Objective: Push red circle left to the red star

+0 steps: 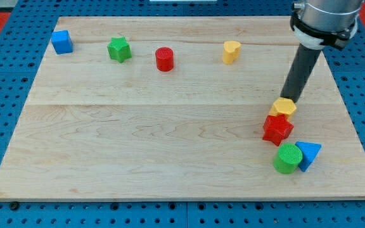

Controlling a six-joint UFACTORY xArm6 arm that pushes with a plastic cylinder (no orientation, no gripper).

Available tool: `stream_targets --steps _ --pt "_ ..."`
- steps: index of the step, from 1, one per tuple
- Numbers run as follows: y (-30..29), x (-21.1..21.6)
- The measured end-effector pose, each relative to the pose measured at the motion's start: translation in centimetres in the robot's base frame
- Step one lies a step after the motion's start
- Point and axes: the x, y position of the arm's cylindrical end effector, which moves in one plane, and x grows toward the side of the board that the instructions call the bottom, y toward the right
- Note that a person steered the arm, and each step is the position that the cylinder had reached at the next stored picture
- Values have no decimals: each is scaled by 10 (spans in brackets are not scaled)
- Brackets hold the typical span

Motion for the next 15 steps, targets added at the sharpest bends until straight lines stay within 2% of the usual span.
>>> stream_targets --steps 1,2,3,4,5,6,7,8,9,10,13,15 --pt "0 36" --pt "-6 52" --pt "6 7" --pt "-1 -65" --pt "-26 -128" --pt "-90 -149" --pt "-143 -134" --pt "-166 -113" --pt "-225 -112" --pt "-226 -136" --pt "-369 -130" --pt "-336 -100"
